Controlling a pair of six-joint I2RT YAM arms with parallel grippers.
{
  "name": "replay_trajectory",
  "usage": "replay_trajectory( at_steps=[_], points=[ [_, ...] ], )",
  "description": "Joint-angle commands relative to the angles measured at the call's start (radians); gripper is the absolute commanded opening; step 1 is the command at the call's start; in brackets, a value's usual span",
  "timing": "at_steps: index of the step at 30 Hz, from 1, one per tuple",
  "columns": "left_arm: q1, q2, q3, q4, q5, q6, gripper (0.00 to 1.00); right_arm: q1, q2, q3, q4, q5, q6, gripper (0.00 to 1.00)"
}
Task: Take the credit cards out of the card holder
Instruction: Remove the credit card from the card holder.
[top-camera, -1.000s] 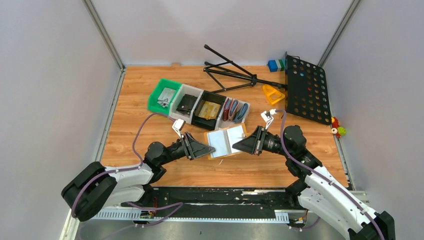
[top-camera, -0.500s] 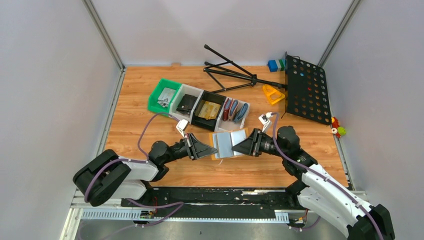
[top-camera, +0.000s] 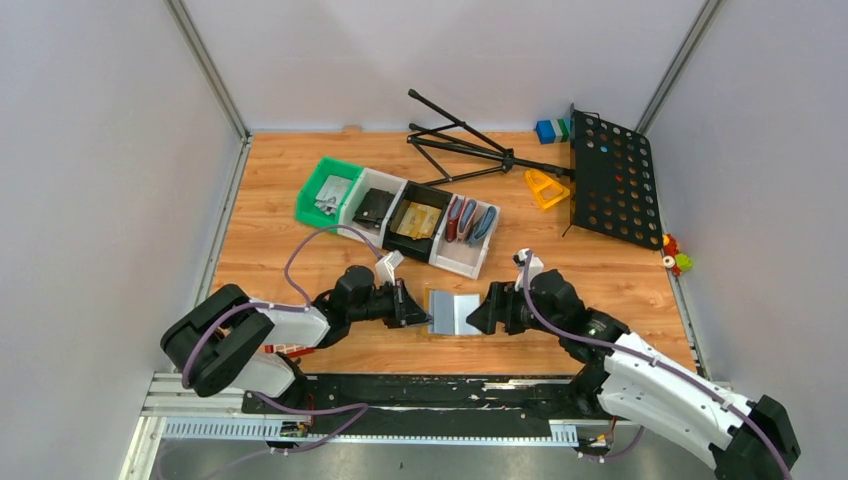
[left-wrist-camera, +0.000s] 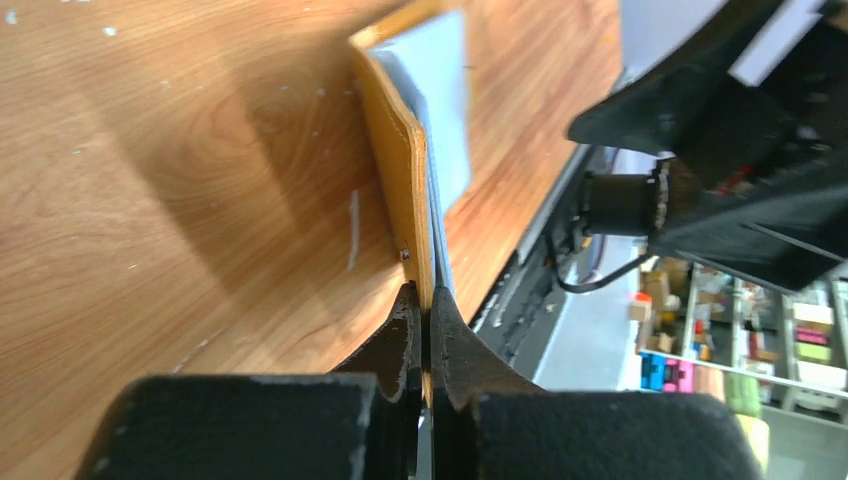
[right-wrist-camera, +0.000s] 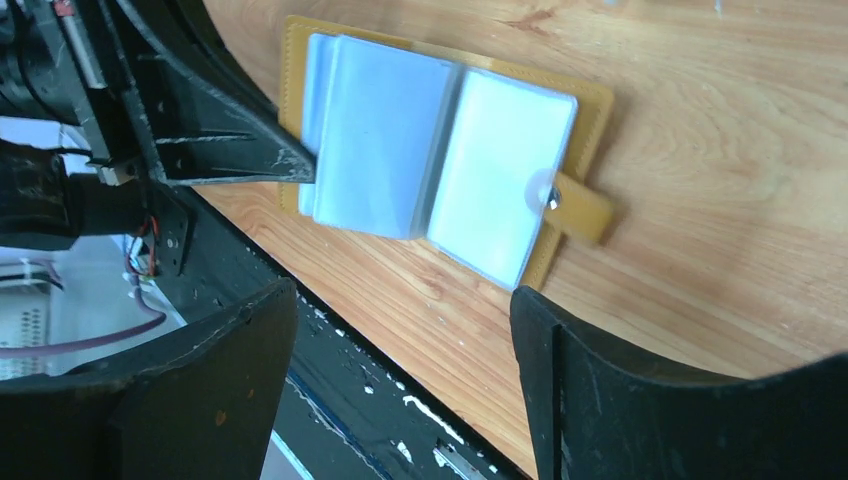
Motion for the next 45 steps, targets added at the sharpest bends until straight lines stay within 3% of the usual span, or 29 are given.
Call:
replay_trajectory(
  at_steps=[1,4,8,17,24,32,39,45],
  points=[
    [-0.014,-0.080,0.070,-0.252,-0.046,0.150,0.00,0.097,0.053,0.107,-0.041,0.163,-0.068,0.76],
    [-0.016,-0.121,0.098,-0.351,-0.069,0.180,0.00,0.160,0.155,0.135,0.030,0.161,-0.057,0.69],
    [-0.017,-0.158,0.112,-0.414,-0.073,0.198,0.00,0.198,0.318,0.173,0.112,0.167,-0.056,0.68],
    [-0.020,-0.215,0.144,-0.493,-0.044,0.183,0.00,0.242,0.451,0.218,0.214,0.155,-0.055,0.80],
    [-0.039,-0.233,0.173,-0.546,-0.047,0.180,0.00,0.251,0.535,0.266,0.239,0.167,-0.047,0.81],
    [-0.042,-0.257,0.174,-0.564,-0.060,0.183,0.00,0.252,0.611,0.304,0.185,0.251,-0.034,0.67],
    [-0.043,-0.265,0.179,-0.549,-0.042,0.172,0.00,0.256,0.639,0.300,0.174,0.277,-0.041,0.69],
    [-0.044,-0.307,0.184,-0.613,-0.089,0.183,0.00,0.264,0.637,0.327,0.030,0.372,-0.088,0.70]
  ],
)
